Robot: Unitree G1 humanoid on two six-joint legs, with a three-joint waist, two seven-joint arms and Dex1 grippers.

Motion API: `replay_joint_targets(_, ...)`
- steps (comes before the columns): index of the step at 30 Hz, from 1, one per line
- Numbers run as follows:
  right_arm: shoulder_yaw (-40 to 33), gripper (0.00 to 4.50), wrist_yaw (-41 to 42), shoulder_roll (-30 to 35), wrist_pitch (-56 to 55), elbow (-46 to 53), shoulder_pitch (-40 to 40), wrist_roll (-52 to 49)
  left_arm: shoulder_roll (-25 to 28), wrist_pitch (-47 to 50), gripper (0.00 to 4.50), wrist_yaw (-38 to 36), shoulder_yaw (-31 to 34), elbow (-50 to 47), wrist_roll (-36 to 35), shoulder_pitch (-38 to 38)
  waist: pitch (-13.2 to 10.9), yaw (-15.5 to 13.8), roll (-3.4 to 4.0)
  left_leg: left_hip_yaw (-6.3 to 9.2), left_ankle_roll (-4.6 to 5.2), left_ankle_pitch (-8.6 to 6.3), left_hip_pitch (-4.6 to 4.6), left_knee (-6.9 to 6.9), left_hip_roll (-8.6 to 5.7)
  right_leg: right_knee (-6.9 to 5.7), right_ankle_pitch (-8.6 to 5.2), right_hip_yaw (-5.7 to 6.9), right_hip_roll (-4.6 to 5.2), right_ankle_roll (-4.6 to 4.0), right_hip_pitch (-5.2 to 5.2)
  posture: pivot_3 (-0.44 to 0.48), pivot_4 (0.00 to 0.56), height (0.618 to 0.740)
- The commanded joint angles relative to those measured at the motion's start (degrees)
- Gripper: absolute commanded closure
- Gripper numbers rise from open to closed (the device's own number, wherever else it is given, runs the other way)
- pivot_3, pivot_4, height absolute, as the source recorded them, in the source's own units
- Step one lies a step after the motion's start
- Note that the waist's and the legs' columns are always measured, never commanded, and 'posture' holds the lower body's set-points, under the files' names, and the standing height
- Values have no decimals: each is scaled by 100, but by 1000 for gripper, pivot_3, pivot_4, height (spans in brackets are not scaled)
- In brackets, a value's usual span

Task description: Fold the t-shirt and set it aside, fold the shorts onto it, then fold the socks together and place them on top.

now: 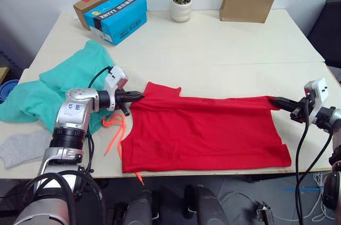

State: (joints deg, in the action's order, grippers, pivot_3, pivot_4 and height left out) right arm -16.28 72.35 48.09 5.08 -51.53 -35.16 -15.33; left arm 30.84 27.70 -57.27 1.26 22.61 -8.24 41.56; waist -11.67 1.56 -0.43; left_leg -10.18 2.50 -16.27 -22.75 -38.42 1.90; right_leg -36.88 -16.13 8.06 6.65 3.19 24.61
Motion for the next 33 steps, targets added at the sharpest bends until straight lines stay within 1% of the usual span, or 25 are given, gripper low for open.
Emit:
replay_joint_targets(1, 73, 4500, -137, -36, -69, 304, 258, 37, 69, 45, 4491, 25, -13, -426, -139, -159, 0, 3, 0, 0, 0, 0, 4, 2, 0, 0, 0, -2, 0, 0, -2, 0, 150, 740)
replay_joint_targets(3, 125, 4500, -292, -64, -264, 317, 337, 138, 108, 125, 4491, -9, -57, -510, -167, -228, 0, 4, 0, -3, -1, 0, 8, 5, 0, -2, 0, -5, 0, 0, -3, 0, 150, 740)
replay_joint_targets(6, 100, 4500, -310, -93, 91, 340, 325, -7, 127, 170, 4491, 24, -75, -536, -177, -245, 0, 9, 0, -7, -1, 0, 13, 5, 0, -3, 0, -11, -1, 0, -3, 0, 150, 740)
replay_joint_targets(7, 112, 4500, -276, -94, 137, 380, 345, -39, 142, 159, 4059, 39, -88, -540, -163, -247, 0, 8, 0, -8, -1, 0, 15, 5, 0, -2, 0, -12, -1, 0, -4, 0, 150, 740)
replay_joint_targets(8, 123, 4126, -256, -93, 152, 417, 363, -52, 155, 150, 3895, 48, -100, -542, -155, -247, 0, 7, 0, -8, -2, 0, 21, 7, 1, -2, 0, -13, -1, -1, -7, 0, 150, 740)
replay_joint_targets(9, 125, 3841, -243, -86, 121, 451, 393, -57, 174, 156, 3541, 34, -119, -544, -152, -241, 0, 6, 0, -8, -2, 0, 21, 8, 1, -2, -1, -14, -1, -1, -7, 0, 150, 740)
replay_joint_targets(11, 124, 3305, -277, -65, -54, 508, 447, -26, 208, 174, 3033, -9, -147, -559, -163, -241, 0, 6, 0, -11, -2, 0, 24, 10, 1, -2, -1, -17, -1, -1, -7, 0, 150, 740)
replay_joint_targets(13, 90, 2590, -172, 20, -47, 695, 543, -82, 337, 319, 2357, -179, -137, -680, -269, -242, 0, 6, 0, -13, -2, 0, 24, 11, 1, -1, -1, -18, -1, -1, -7, 0, 150, 740)
replay_joint_targets(15, 46, 1996, -76, 159, -84, 927, 660, -108, 569, 537, 1799, -433, -114, -864, -410, -246, 0, 8, 0, -13, -2, 0, 24, 11, 1, -1, -1, -18, -1, -1, -7, 0, 150, 740)
replay_joint_targets(18, -28, 896, -54, 405, -527, 1310, 902, -39, 931, 1078, 818, -742, -10, -1060, -731, -175, 0, 7, 0, -14, -3, 0, 25, 15, 1, -2, -1, -20, -1, -2, -6, 0, 150, 740)
replay_joint_targets(20, -128, 247, -51, 564, -671, 1653, 1065, -114, 1124, 1518, 248, -758, 58, -991, -876, -5, 0, 6, 0, -16, -3, -1, 30, 16, 1, -1, -2, -23, -1, -2, -7, 0, 150, 740)
replay_joint_targets(21, -169, 17, -62, 612, -719, 1806, 1118, -157, 1180, 1654, 29, -751, 87, -916, -933, 92, 0, 4, 0, -17, -3, -1, 31, 16, 1, -1, -2, -24, -1, -2, -8, 0, 150, 740)
replay_joint_targets(24, -299, 17, -145, 623, -785, 2226, 1157, -292, 1133, 2082, 29, -536, 192, -546, -1064, 523, 2, -3, -3, -16, -4, 0, 33, 13, 1, -3, -2, -25, -1, -2, -10, 0, 150, 740)
replay_joint_targets(27, -272, 17, -207, 511, -891, 2521, 1063, -383, 800, 2568, 29, -188, 168, 89, -1085, 1109, 2, -32, -4, -16, -4, 0, 33, 12, -1, -4, -2, -25, 0, -2, -12, 0, 150, 740)
replay_joint_targets(30, -141, 17, -234, 356, -993, 2706, 964, -407, 419, 2619, 29, 145, 33, 858, -904, 1597, 3, -31, -6, -17, -3, 0, 33, 12, -4, -3, -2, -25, -1, -1, -13, 0, 150, 740)
replay_joint_targets(33, -14, 17, -306, 168, -1113, 2834, 837, -387, 25, 2453, 29, 462, -123, 1700, -680, 2013, 2, -17, -7, -17, -3, 0, 33, 14, -3, -4, -2, -24, -5, 0, -11, 0, 150, 740)
